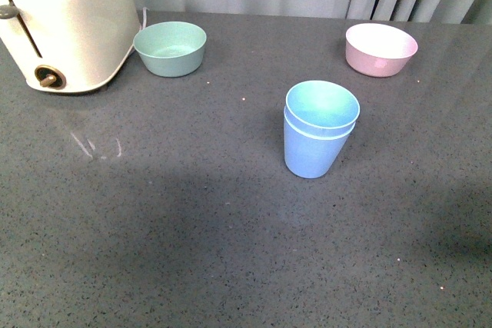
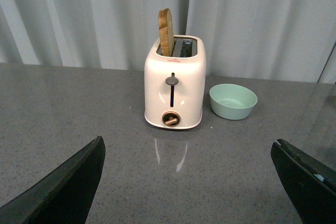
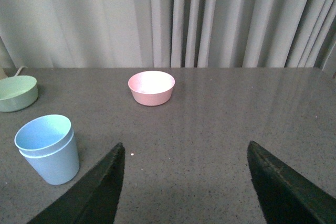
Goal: Stack blue cups with both arms
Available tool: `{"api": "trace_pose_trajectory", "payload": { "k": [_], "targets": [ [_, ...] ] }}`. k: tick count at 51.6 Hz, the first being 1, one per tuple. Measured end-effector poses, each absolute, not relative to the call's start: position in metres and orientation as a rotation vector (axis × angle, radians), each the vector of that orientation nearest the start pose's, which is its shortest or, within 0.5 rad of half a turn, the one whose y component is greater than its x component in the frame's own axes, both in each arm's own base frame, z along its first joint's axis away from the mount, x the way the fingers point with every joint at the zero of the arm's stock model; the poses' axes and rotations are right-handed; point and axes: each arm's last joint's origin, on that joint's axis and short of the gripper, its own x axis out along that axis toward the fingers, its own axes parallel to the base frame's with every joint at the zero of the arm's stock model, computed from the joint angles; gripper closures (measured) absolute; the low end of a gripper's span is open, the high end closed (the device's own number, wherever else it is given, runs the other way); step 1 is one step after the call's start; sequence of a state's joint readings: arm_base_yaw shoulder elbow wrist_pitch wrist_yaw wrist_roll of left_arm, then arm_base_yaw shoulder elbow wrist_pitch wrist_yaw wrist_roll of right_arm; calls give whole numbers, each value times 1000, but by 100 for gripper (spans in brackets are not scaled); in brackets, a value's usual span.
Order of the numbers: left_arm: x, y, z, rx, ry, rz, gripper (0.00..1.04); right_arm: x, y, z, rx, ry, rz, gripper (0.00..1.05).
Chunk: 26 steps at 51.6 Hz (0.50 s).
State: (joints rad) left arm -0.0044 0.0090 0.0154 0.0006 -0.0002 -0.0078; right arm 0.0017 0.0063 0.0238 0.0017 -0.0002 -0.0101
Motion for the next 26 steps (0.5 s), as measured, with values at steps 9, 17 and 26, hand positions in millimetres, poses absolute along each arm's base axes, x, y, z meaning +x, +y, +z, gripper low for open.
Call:
{"api": "trace_pose_trajectory", "payload": {
  "k": [9,17,26],
  "targets": [
    [97,0,168,-8,-7,-4,9,97,0,171,-8,-19,2,8],
    [97,0,168,-8,-7,-4,9,97,0,171,-8,-19,2,9],
    [97,0,168,-8,-7,-4,9,97,0,171,-8,-19,2,9]
  ]
}}
